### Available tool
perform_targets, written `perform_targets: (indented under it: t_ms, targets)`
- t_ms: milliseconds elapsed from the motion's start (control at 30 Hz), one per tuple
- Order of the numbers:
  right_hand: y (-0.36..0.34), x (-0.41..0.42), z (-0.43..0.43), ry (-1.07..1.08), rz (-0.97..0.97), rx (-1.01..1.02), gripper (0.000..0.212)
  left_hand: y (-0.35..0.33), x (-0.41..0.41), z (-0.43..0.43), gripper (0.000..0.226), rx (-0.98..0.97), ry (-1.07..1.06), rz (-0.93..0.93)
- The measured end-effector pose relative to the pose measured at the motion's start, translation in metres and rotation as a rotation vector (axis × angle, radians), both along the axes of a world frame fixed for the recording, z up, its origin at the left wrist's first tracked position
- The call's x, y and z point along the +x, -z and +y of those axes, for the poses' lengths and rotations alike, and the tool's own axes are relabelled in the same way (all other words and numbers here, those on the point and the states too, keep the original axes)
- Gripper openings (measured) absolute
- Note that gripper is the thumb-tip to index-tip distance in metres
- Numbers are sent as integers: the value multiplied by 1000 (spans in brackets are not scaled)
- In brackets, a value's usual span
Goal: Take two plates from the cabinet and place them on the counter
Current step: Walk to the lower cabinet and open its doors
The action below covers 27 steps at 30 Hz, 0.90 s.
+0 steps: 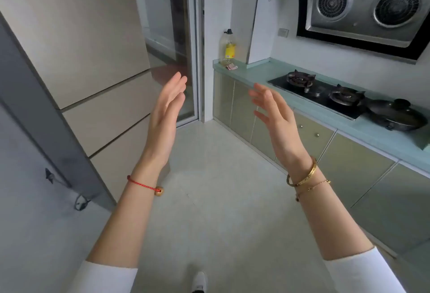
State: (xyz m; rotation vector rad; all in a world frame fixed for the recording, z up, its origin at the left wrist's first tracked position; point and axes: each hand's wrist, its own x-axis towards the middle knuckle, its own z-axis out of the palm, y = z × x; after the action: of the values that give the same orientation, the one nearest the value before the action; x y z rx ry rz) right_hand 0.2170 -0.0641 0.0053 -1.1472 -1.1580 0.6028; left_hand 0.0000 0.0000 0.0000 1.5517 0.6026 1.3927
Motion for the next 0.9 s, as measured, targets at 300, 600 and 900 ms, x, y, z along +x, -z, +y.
perform_targets:
  t_ms: [300,600,900]
  targets:
    - [17,13,103,6,16,-63,42,15,21,107,53,-44,16,1]
    - [20,24,234,41,28,-73,39,19,37,242,56,-51,58,23]
    - [40,59,338,49,59,-112,38,37,76,353,61,-102,56,24]
